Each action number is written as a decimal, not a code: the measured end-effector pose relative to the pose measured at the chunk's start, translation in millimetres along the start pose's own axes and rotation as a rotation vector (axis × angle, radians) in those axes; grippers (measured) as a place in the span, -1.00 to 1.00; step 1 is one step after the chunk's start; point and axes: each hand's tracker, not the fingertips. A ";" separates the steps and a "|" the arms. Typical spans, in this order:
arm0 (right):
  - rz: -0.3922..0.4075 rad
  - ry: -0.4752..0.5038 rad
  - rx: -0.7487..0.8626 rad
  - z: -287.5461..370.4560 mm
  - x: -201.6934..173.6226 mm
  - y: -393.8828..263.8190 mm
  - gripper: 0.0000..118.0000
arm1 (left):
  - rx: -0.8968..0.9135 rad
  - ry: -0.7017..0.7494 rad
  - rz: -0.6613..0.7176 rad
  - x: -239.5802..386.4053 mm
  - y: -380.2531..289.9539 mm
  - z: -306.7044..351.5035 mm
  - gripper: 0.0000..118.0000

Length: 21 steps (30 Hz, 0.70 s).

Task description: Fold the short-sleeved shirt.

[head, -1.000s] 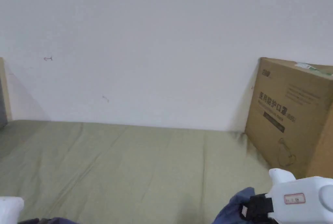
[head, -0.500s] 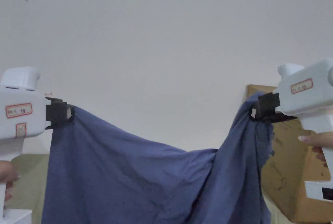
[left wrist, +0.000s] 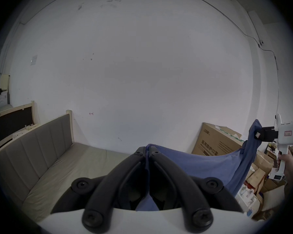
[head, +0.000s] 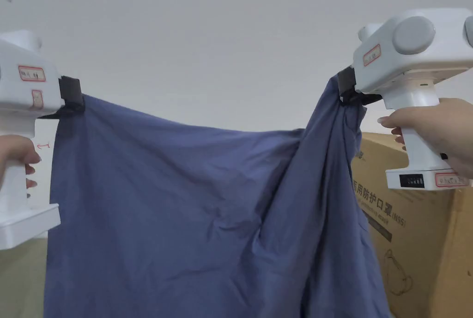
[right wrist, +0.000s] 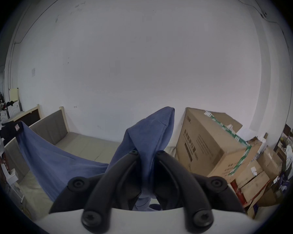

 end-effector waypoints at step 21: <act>-0.141 0.184 -0.501 -70.9 -48.1 -401.1 -0.83 | -0.517 0.010 0.132 -89.1 -344.5 20.8 -0.97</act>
